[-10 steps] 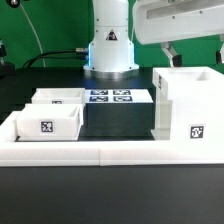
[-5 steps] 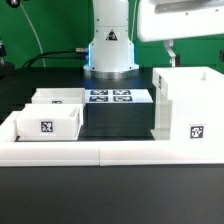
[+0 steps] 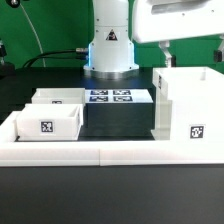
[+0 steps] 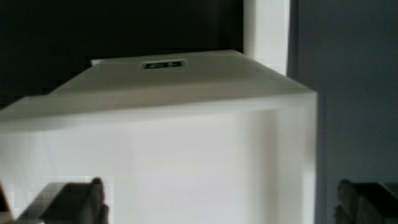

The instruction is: Assemble drawer

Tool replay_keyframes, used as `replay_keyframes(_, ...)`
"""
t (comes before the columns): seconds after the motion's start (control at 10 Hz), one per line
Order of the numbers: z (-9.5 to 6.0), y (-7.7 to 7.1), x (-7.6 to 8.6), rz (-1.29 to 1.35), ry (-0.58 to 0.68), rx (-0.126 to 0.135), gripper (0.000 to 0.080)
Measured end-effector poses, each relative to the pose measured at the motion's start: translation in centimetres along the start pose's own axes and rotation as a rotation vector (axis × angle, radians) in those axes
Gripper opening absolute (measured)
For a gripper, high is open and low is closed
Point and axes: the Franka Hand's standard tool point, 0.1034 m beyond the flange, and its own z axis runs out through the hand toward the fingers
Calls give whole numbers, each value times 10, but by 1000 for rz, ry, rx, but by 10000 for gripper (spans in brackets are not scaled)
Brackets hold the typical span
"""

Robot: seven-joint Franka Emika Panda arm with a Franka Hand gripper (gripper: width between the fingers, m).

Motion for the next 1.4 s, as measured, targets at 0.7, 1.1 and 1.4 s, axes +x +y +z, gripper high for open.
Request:
replay_keyframes(0.7, -6, 132, -18, -55, 32, -25, 649)
replay_keyframes(1.1, 24, 163, -31, -48, 50, -29, 649)
replay_keyframes(1.4, 25, 163, -31, -48, 49, -29, 649)
